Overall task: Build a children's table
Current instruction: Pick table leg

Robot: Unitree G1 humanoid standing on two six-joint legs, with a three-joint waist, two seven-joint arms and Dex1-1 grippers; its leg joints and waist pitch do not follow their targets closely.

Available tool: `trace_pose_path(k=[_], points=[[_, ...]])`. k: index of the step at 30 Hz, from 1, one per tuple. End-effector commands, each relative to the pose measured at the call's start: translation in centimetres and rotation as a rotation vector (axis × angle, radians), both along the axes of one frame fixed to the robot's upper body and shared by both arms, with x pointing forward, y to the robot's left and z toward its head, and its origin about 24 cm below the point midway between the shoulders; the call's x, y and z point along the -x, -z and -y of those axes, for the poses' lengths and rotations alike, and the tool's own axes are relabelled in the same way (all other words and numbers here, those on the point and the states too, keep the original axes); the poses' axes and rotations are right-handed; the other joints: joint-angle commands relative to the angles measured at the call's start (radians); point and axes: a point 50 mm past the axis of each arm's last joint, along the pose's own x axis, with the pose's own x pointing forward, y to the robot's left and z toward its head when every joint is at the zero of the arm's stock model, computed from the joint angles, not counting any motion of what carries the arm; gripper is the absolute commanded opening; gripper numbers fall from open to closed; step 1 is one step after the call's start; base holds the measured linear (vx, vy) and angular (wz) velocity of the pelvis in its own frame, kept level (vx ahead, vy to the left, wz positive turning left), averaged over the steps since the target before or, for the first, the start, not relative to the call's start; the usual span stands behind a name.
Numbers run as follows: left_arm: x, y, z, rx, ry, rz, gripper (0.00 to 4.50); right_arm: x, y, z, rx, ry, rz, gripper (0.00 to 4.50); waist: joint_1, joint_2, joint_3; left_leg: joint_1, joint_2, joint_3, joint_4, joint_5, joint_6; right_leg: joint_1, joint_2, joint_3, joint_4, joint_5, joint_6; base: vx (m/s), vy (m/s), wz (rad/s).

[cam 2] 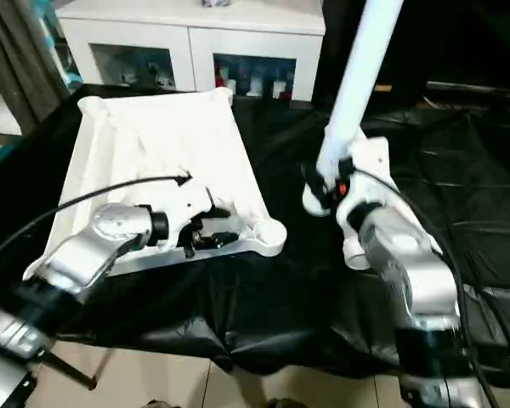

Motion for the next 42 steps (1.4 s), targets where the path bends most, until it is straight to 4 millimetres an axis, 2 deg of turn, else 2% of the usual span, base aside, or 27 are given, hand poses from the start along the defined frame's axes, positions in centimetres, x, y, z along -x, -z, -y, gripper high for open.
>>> trace_pose_path(k=[1, 3, 4, 5, 7, 8, 10, 11, 13, 15, 18, 19, 22, 24, 31, 32, 33, 36, 37, 40, 42], points=[[-0.4, -0.1, -0.4, -0.019, 0.01, 0.005, 2.06, 0.3, -0.5, -0.4, -0.01, -0.052, 0.023, 1.92, -0.001, 0.002, -0.067, 0.016, 0.024, -0.01, -0.072, -0.268, 0.013, 0.051, -0.054, 0.032, -0.086, -0.351, -0.16, 0.0, 0.0, 0.0], [-0.5, 0.4, -0.5, -0.033, -0.001, -0.01, 1.78, 0.5, -0.2, -0.6, -0.018, -0.067, 0.007, 1.92, 0.0, 0.002, -0.066, 0.016, 0.023, -0.009, -0.071, -0.264, 0.016, 0.051, -0.055, 0.032, -0.084, -0.346, -0.166, 0.0, 0.0, 0.0], [-0.5, 0.4, -0.6, -0.036, 0.0, -0.011, 1.78, 0.5, -0.1, -0.6, -0.019, -0.069, 0.006, 1.92, 0.001, 0.005, -0.066, 0.017, 0.025, -0.01, -0.072, -0.257, 0.018, 0.052, -0.057, 0.033, -0.082, -0.337, -0.171, 0.0, 0.0, 0.0], [-0.5, 0.6, -0.6, -0.05, 0.006, -0.012, 1.66, 0.7, 0.0, -0.8, -0.028, -0.08, -0.003, 1.92, 0.001, 0.011, -0.066, 0.019, 0.026, -0.01, -0.072, -0.262, 0.019, 0.05, -0.056, 0.033, -0.085, -0.331, -0.178, 0.0, 0.0, 0.0], [-0.5, 0.7, -0.7, -0.047, 0.011, -0.02, 1.46, 0.8, 0.2, -1.0, -0.024, -0.092, -0.011, 1.92, 0.002, 0.009, -0.066, 0.019, 0.026, -0.011, -0.073, -0.263, 0.018, 0.053, -0.057, 0.033, -0.082, -0.325, -0.184, 0.0, 0.0, 0.0], [-0.4, 0.7, -0.7, -0.048, 0.02, -0.024, 1.37, 0.9, 0.3, -1.0, -0.015, -0.099, -0.015, 1.92, 0.001, 0.016, -0.065, 0.018, 0.026, -0.011, -0.074, -0.268, 0.016, 0.053, -0.055, 0.032, -0.084, -0.313, -0.189, 0.0, 0.0, 0.0], [-0.5, 0.9, -0.9, -0.055, 0.029, -0.035, 1.21, 1.0, 0.5, -1.1, -0.014, -0.107, -0.026, 1.92, 0.003, 0.017, -0.065, 0.018, 0.025, -0.01, -0.073, -0.267, 0.02, 0.054, -0.058, 0.033, -0.083, -0.319, -0.194, 0.0, 0.0, 0.0], [-0.5, 1.1, -1.0, -0.061, 0.033, -0.04, 1.11, 1.0, 0.5, -1.1, -0.015, -0.107, -0.028, 1.92, 0.004, 0.026, -0.063, 0.019, 0.024, -0.011, -0.073, -0.272, 0.019, 0.052, -0.058, 0.033, -0.084, -0.332, -0.192, 0.0, 0.0, 0.0], [-0.5, 1.2, -1.1, -0.066, 0.038, -0.048, 0.94, 1.0, 0.5, -1.0, -0.019, -0.113, -0.034, 1.92, 0.004, 0.02, -0.064, 0.019, 0.024, -0.01, -0.073, -0.272, 0.018, 0.054, -0.058, 0.032, -0.086, -0.341, -0.187, 0.0, 0.0, 0.0], [-0.5, 1.4, -1.2, -0.07, 0.048, -0.057, 0.79, 1.1, 0.5, -1.0, -0.021, -0.122, -0.045, 1.92, 0.004, 0.022, -0.062, 0.021, 0.025, -0.011, -0.074, -0.28, 0.018, 0.052, -0.058, 0.032, -0.088, -0.367, -0.182, 0.0, 0.0, 0.0], [-0.2, 1.6, -1.3, -0.072, 0.072, -0.079, 0.59, 1.0, 0.5, -0.9, -0.02, -0.132, -0.059, 1.92, 0.003, 0.019, -0.06, 0.022, 0.026, -0.011, -0.076, -0.289, 0.019, 0.049, -0.059, 0.032, -0.093, -0.407, -0.168, 0.0, 0.0, 0.0], [-0.1, 1.5, -1.2, -0.063, 0.075, -0.084, 0.33, 0.9, 0.5, -0.9, -0.018, -0.134, -0.061, 1.92, 0.003, 0.018, -0.06, 0.021, 0.026, -0.011, -0.076, -0.286, 0.019, 0.049, -0.06, 0.033, -0.092, -0.41, -0.168, 0.0, 0.0, 0.0], [-0.2, 1.5, -1.2, -0.033, 0.061, -0.082, 0.18, 0.8, 0.5, -0.9, -0.012, -0.145, -0.072, 1.92, 0.004, 0.018, -0.062, 0.022, 0.027, -0.011, -0.074, -0.275, 0.021, 0.049, -0.061, 0.033, -0.09, -0.4, -0.172, 0.0, 0.0, 0.0], [-0.4, 1.6, -1.3, -0.026, 0.035, -0.091, 0.55, 0.8, 0.5, -0.9, -0.011, -0.149, -0.074, 1.92, 0.005, 0.016, -0.064, 0.019, 0.027, -0.01, -0.075, -0.258, 0.025, 0.05, -0.06, 0.033, -0.088, -0.375, -0.177, 0.0, 0.0, 0.0], [-1.2, 1.9, -1.7, -0.062, -0.035, -0.066, 1.15, 0.7, 0.5, -1.3, -0.014, -0.169, -0.08, 1.92, 0.007, 0.018, -0.066, 0.019, 0.028, -0.009, -0.075, -0.246, 0.032, 0.052, -0.061, 0.033, -0.088, -0.349, -0.185, 0.0, 0.0, 0.0], [-1.2, 2.0, -1.8, -0.063, -0.038, -0.075, 1.15, 0.8, 0.5, -1.3, -0.015, -0.172, -0.081, 1.92, 0.007, 0.016, -0.064, 0.019, 0.026, -0.008, -0.076, -0.254, 0.031, 0.051, -0.061, 0.033, -0.091, -0.366, -0.181, 0.0, 0.0, 0.0], [-1.2, 2.1, -1.9, -0.063, -0.035, -0.083, 1.35, 0.8, 0.5, -1.4, -0.016, -0.177, -0.082, 1.92, 0.008, 0.019, -0.065, 0.02, 0.025, -0.009, -0.075, -0.255, 0.029, 0.052, -0.061, 0.033, -0.091, -0.373, -0.179, 0.0, 0.0, 0.0], [-1.0, 2.3, -2.1, -0.071, -0.019, -0.103, 1.38, 0.8, 0.5, -1.5, -0.018, -0.18, -0.082, 1.92, 0.005, 0.019, -0.064, 0.02, 0.027, -0.01, -0.077, -0.263, 0.026, 0.051, -0.062, 0.033, -0.095, -0.393, -0.173, 0.0, 0.0, 0.0], [-1.0, 2.3, -2.1, -0.07, -0.018, -0.109, 1.04, 0.8, 0.4, -1.6, -0.021, -0.185, -0.085, 1.92, 0.006, 0.018, -0.064, 0.02, 0.028, -0.01, -0.077, -0.262, 0.026, 0.05, -0.062, 0.033, -0.094, -0.386, -0.174, 0.0, 0.0, 0.0], [-1.1, 2.2, -2.2, -0.064, -0.02, -0.107, 1.04, 0.7, 0.4, -1.7, -0.023, -0.195, -0.088, 1.92, 0.006, 0.017, -0.064, 0.02, 0.028, -0.01, -0.078, -0.257, 0.029, 0.05, -0.061, 0.033, -0.092, -0.373, -0.18, 0.0, 0.0, 0.0], [-1.1, 2.1, -2.2, -0.05, -0.014, -0.108, 0.8, 0.7, 0.4, -1.8, -0.026, -0.211, -0.095, 1.92, 0.005, 0.017, -0.062, 0.019, 0.029, -0.01, -0.079, -0.264, 0.029, 0.05, -0.063, 0.033, -0.092, -0.374, -0.182, 0.0, 0.0, 0.0]])
